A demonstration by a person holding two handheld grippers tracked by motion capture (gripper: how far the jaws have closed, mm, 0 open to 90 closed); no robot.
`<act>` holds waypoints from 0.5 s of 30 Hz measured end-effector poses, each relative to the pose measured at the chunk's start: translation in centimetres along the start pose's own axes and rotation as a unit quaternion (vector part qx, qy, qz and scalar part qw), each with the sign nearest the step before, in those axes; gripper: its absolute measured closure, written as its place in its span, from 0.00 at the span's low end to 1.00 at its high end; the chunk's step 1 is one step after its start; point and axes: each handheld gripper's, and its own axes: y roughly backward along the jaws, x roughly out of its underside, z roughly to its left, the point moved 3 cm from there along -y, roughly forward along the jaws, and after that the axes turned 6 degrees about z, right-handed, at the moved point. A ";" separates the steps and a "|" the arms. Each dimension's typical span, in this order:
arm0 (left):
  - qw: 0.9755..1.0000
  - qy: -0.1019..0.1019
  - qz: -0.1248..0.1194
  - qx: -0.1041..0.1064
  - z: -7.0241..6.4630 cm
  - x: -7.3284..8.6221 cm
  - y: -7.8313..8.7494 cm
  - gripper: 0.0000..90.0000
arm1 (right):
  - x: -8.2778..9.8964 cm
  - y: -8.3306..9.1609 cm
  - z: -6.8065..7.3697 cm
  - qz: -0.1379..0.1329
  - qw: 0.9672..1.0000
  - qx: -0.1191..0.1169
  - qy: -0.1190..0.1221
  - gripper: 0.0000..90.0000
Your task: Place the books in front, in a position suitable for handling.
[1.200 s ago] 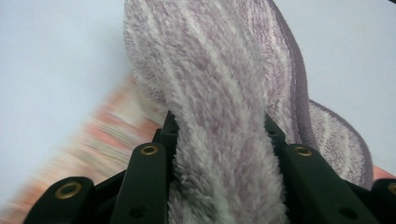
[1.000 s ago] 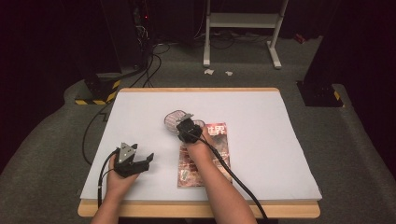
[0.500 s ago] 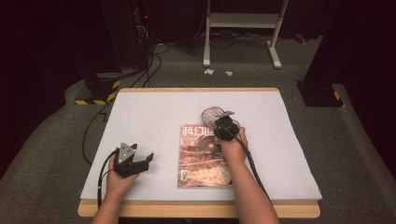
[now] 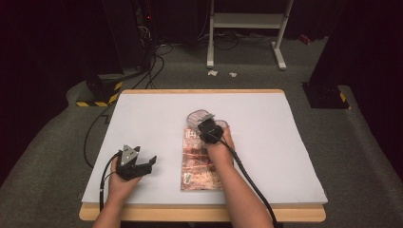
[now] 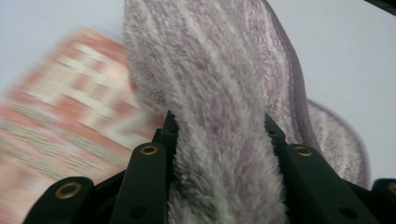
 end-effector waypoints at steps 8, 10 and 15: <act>1.000 0.000 0.000 0.002 0.0 0.0 0.0 0.23 | -2.0 -0.2 5.4 -0.015 0.998 -0.052 0.043 0.72; 1.000 0.000 -0.001 0.002 0.0 0.0 0.0 0.23 | -2.0 -0.2 5.3 -0.014 0.998 -0.053 0.044 0.72; 1.000 -0.001 -0.001 0.002 0.0 0.0 0.0 0.23 | -0.8 0.0 2.2 -0.003 0.999 -0.028 0.025 0.72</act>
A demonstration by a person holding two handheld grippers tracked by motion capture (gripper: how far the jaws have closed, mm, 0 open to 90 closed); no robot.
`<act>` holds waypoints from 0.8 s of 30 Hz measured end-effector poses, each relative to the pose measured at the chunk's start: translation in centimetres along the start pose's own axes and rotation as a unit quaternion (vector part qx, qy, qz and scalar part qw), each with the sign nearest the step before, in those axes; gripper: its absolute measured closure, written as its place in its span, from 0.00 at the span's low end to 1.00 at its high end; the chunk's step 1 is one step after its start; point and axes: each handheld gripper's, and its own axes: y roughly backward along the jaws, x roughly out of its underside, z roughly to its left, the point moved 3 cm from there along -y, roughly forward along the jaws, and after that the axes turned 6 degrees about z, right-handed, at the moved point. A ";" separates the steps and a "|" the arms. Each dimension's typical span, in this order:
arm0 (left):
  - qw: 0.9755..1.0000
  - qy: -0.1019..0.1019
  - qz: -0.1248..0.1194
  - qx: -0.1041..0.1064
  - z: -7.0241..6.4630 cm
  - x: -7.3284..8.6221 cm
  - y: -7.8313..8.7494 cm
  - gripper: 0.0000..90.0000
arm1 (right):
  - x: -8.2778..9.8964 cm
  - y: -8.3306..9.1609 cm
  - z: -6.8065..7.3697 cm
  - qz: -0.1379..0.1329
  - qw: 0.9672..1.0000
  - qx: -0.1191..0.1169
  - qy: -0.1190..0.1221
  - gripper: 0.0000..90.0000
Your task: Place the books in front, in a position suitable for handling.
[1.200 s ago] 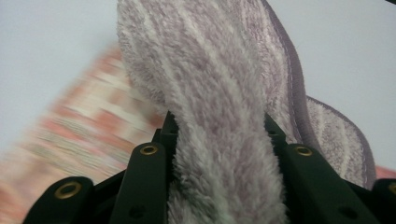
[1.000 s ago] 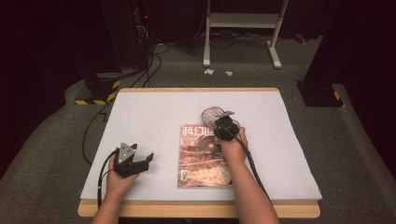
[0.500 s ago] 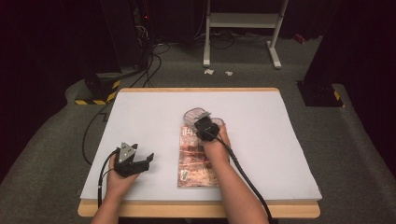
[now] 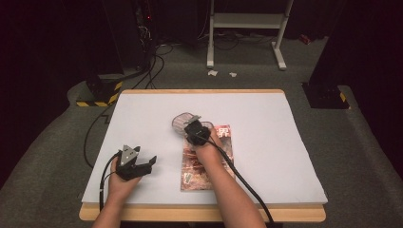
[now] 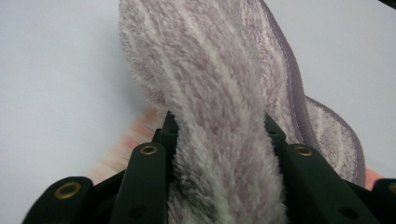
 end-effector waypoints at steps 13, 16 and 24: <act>1.000 0.001 0.001 -0.003 -0.1 0.0 0.0 0.23 | 6.5 2.4 -9.7 0.005 0.995 0.052 -0.090 0.72; 1.000 -0.001 0.002 -0.004 0.0 0.0 0.0 0.23 | 6.7 2.5 -9.9 0.003 0.994 0.050 -0.093 0.72; 1.000 -0.003 0.002 -0.005 -0.1 0.0 0.0 0.23 | 6.9 5.4 -10.5 -0.031 0.994 0.054 -0.094 0.72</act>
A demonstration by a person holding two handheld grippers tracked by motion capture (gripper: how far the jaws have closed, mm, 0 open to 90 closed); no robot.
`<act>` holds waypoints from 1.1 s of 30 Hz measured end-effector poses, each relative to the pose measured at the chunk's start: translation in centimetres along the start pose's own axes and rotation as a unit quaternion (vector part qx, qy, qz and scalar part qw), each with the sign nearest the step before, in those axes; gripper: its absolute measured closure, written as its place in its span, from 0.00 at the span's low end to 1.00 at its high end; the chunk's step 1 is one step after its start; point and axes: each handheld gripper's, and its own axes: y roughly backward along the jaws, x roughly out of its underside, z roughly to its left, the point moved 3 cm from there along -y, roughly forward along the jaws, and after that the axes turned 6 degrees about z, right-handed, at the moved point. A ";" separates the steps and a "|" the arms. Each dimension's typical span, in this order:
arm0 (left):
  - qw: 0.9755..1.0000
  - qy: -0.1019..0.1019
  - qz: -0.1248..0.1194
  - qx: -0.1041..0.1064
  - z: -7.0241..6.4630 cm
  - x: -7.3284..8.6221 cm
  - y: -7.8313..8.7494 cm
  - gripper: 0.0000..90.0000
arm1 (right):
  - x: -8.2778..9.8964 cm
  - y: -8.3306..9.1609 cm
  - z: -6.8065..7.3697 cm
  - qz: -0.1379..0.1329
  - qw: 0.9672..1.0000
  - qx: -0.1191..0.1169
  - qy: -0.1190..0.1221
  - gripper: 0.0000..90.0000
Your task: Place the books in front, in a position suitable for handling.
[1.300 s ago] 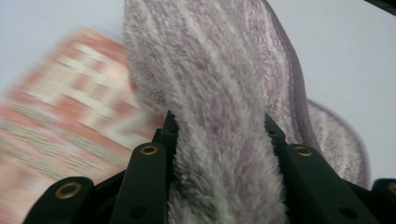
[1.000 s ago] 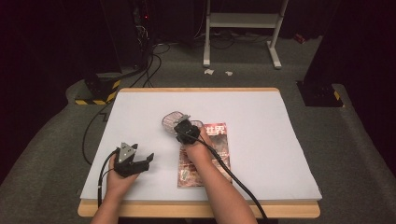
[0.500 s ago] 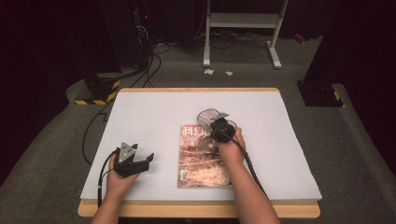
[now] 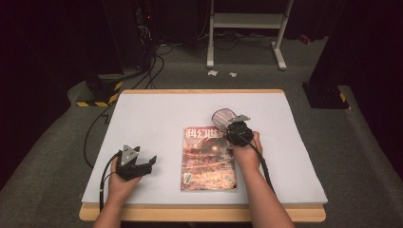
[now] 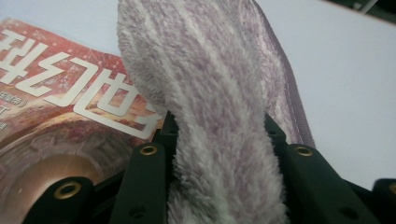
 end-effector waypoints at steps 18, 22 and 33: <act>1.000 -0.001 0.012 -0.008 -0.1 0.0 -0.2 0.23 | 9.1 5.0 -5.8 0.007 0.999 0.026 -0.042 0.69; 1.000 -0.001 0.011 -0.008 -0.1 0.0 -0.2 0.23 | 10.3 4.3 -5.4 0.022 0.999 0.024 -0.038 0.67; 1.000 0.004 0.005 -0.007 0.0 0.0 -0.1 0.23 | 11.0 3.9 -5.1 0.005 0.999 0.029 -0.037 0.65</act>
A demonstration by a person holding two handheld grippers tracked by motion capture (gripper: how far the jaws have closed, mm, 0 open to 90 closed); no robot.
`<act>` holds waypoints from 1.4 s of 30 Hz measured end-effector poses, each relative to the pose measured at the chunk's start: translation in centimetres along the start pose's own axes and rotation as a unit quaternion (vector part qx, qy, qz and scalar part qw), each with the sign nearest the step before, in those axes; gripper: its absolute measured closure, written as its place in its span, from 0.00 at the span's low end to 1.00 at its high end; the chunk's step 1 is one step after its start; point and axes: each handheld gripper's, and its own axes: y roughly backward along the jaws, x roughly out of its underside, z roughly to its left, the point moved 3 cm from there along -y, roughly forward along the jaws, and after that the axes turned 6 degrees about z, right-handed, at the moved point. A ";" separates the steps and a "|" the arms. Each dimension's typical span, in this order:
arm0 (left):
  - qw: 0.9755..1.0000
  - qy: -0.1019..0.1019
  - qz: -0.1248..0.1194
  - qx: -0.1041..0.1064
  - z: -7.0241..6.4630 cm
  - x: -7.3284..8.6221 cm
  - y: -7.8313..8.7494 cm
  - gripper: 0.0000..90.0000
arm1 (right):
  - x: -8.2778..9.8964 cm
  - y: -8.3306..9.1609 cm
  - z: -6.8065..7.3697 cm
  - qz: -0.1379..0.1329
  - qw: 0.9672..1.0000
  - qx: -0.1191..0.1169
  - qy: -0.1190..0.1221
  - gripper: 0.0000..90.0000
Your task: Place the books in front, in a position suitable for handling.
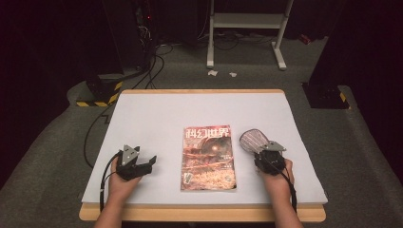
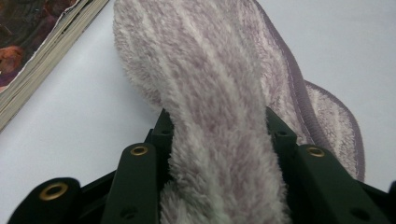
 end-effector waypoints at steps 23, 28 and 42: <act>1.000 0.015 0.001 -0.006 0.2 0.0 0.0 0.21 | -2.8 2.9 0.2 -0.022 1.000 -0.020 0.005 0.31; 1.000 0.023 0.003 -0.014 0.3 0.0 0.0 0.21 | -3.5 4.9 1.1 -0.055 0.998 -0.037 0.004 0.29; 0.999 0.027 0.000 -0.021 0.4 0.0 0.0 0.24 | 0.0 4.9 5.6 -0.060 0.993 -0.099 0.024 0.31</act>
